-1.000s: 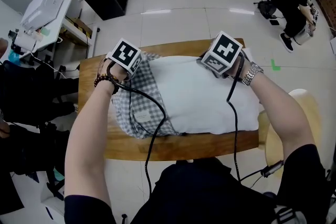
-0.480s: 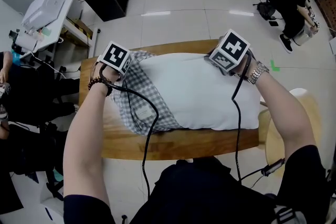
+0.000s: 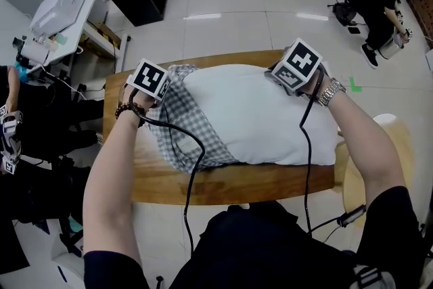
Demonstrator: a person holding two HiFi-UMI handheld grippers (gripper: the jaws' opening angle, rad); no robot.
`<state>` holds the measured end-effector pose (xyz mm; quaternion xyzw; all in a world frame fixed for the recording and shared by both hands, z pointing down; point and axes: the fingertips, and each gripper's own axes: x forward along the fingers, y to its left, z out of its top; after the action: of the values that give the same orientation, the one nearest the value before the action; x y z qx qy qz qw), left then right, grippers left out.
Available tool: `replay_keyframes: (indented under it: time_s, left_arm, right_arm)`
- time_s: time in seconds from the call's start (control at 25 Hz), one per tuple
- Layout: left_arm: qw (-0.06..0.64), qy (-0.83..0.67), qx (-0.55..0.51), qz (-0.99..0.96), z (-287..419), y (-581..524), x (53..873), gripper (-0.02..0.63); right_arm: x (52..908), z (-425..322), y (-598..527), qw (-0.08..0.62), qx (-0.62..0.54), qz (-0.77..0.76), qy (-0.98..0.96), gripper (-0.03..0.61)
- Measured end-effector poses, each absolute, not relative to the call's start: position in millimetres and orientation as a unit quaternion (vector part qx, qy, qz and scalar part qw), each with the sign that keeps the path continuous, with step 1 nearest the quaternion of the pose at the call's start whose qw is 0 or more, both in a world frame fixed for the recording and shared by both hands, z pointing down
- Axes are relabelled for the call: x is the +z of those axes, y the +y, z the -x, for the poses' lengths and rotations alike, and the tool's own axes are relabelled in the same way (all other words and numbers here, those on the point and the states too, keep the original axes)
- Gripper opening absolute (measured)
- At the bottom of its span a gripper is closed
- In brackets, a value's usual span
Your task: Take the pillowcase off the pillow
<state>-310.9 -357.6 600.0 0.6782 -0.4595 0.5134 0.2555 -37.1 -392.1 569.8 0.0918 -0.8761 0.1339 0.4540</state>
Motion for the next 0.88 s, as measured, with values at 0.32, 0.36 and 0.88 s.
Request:
replay_keyframes:
  time_s: [0.32, 0.36, 0.88]
  left_arm:
    - [0.172, -0.468, 0.479, -0.722, 280.8, -343.4, 575.8, 0.040]
    - [0.169, -0.470, 0.475, -0.725, 277.9, -338.6, 574.0, 0.043]
    - [0.073, -0.481, 0.431, -0.760, 239.2, -260.2, 542.0, 0.097]
  right_arm:
    - [566.9, 52.3, -386.2, 0.409, 0.057, -0.108, -0.904, 0.157]
    - [565.4, 51.9, -383.5, 0.404, 0.053, -0.111, -0.906, 0.169]
    - [548.2, 50.6, -294.2, 0.399, -0.006, -0.134, -0.907, 0.173]
